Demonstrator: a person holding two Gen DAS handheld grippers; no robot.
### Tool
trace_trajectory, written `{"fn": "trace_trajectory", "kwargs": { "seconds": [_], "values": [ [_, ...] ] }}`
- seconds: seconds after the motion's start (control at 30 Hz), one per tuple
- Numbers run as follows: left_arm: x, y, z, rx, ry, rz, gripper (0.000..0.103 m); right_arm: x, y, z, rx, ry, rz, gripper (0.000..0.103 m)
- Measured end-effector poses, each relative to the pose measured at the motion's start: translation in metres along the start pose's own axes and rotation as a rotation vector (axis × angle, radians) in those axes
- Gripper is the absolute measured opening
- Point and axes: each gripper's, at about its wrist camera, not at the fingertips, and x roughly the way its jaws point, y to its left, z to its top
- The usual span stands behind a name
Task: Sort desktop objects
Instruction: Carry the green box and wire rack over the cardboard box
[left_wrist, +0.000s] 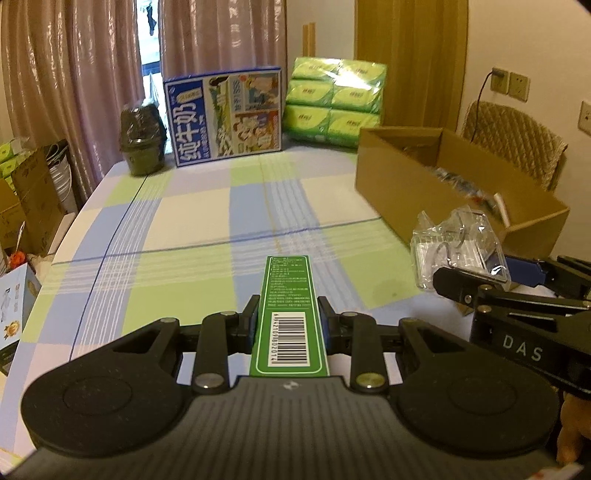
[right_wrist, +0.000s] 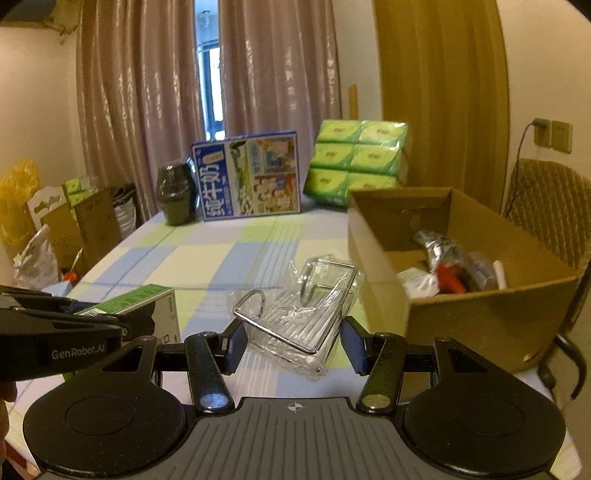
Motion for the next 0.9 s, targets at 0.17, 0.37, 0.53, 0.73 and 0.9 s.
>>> {"fn": "trace_trajectory", "kwargs": {
  "seconds": [0.17, 0.37, 0.53, 0.73, 0.9],
  "values": [
    [-0.014, -0.017, 0.013, 0.007, -0.026, -0.02, 0.025, -0.02, -0.01, 0.011, 0.012, -0.021, -0.016, 0.052],
    [-0.03, -0.036, 0.021, 0.009, -0.047, -0.047, 0.025, -0.044, -0.026, 0.019, 0.029, -0.04, -0.043, 0.052],
    [-0.042, -0.055, 0.025, 0.021, -0.055, -0.073, 0.025, -0.061, -0.044, 0.022, 0.045, -0.058, -0.074, 0.052],
    [-0.049, -0.078, 0.03, 0.038, -0.06, -0.11, 0.025, -0.077, -0.068, 0.024, 0.06, -0.071, -0.11, 0.052],
    [-0.051, -0.099, 0.037, 0.04, -0.061, -0.147, 0.025, -0.088, -0.088, 0.026, 0.07, -0.082, -0.144, 0.052]
  ]
}}
